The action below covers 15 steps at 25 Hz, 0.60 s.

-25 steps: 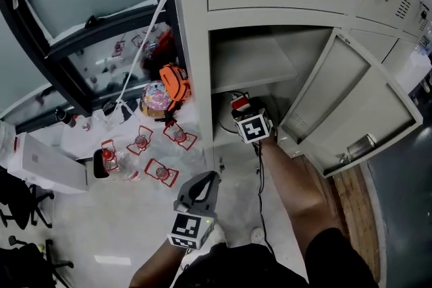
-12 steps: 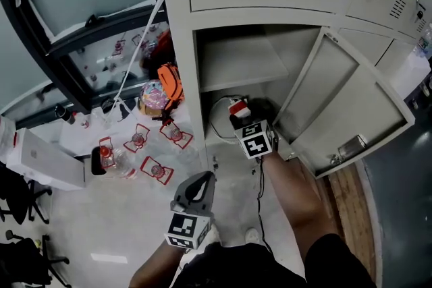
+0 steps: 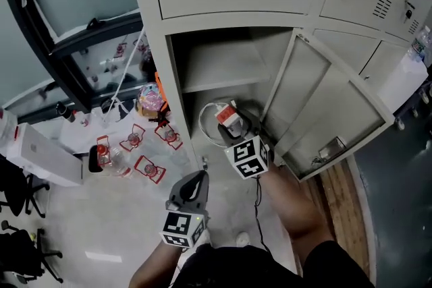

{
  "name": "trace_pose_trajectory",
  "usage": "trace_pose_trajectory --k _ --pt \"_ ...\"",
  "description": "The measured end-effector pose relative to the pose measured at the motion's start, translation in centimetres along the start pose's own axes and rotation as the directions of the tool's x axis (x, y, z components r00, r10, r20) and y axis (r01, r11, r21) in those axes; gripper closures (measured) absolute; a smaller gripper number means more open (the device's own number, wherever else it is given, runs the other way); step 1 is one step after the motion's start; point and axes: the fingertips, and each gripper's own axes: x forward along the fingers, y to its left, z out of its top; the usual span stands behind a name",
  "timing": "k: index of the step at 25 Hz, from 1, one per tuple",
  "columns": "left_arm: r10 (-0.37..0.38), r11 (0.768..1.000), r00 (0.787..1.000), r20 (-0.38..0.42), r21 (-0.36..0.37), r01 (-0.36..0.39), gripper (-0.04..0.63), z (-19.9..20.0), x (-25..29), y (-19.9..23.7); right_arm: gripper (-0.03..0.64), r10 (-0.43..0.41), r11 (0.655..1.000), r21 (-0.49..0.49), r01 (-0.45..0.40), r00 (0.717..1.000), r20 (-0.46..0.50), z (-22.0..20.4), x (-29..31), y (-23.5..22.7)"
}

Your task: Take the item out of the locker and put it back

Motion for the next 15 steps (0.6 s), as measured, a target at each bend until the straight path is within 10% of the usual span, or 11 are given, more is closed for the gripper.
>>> trace_pose_trajectory --k 15 --pt "0.169 0.986 0.984 0.052 -0.021 -0.168 0.583 -0.7 -1.8 -8.2 0.350 0.155 0.987 0.006 -0.158 0.976 0.153 0.2 -9.3 1.6"
